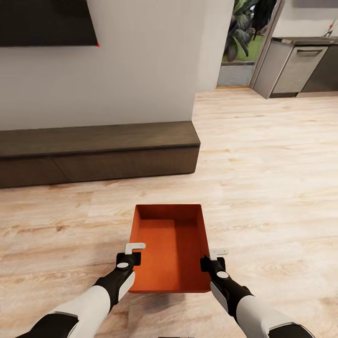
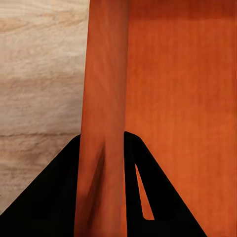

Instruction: Move the two storage containers from the living room to the garage. In the garage, place one container on the floor and stack the other container on top of it (either order is fine).

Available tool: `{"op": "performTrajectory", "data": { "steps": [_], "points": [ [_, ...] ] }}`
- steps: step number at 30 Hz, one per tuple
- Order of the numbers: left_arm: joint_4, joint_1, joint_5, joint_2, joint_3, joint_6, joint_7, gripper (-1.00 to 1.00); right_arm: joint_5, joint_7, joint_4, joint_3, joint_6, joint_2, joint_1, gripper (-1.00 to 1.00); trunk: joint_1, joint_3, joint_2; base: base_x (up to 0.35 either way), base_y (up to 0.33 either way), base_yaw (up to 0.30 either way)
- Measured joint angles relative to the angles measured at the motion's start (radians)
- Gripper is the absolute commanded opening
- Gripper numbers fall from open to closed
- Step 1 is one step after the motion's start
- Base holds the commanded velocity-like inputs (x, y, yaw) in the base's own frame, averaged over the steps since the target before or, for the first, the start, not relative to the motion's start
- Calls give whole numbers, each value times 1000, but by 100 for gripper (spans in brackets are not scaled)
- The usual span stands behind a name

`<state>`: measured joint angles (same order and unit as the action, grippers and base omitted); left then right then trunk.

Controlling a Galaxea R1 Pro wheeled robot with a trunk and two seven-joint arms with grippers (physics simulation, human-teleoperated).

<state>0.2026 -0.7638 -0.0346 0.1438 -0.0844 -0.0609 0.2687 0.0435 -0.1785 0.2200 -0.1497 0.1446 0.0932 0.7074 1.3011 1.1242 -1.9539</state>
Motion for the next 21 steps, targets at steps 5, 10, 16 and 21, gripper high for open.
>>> {"op": "performTrajectory", "data": {
  "steps": [5, 10, 16, 21],
  "points": [
    [1, 0, 2, 0, 0, 0, 0, -100, 1, -1, -1, 0, 3, 0, 0, -100, -19, -16, 35, 0, 0, 0],
    [3, 0, 6, 0, 0, 0, -1, -100, 3, -5, -2, -1, 8, 1, 0, -100, -38, -31, 70, 0, 0, 0],
    [8, -1, 16, -2, 4, 1, -2, -100, 15, -10, 4, -11, 10, 2, -1, -100, -61, -50, 112, 0, 0, 0],
    [7, -1, 15, -2, 4, 1, -2, -100, 14, -10, 7, -12, 5, 3, -1, -100, -81, -66, 147, 0, 0, 0]
  ]
}}
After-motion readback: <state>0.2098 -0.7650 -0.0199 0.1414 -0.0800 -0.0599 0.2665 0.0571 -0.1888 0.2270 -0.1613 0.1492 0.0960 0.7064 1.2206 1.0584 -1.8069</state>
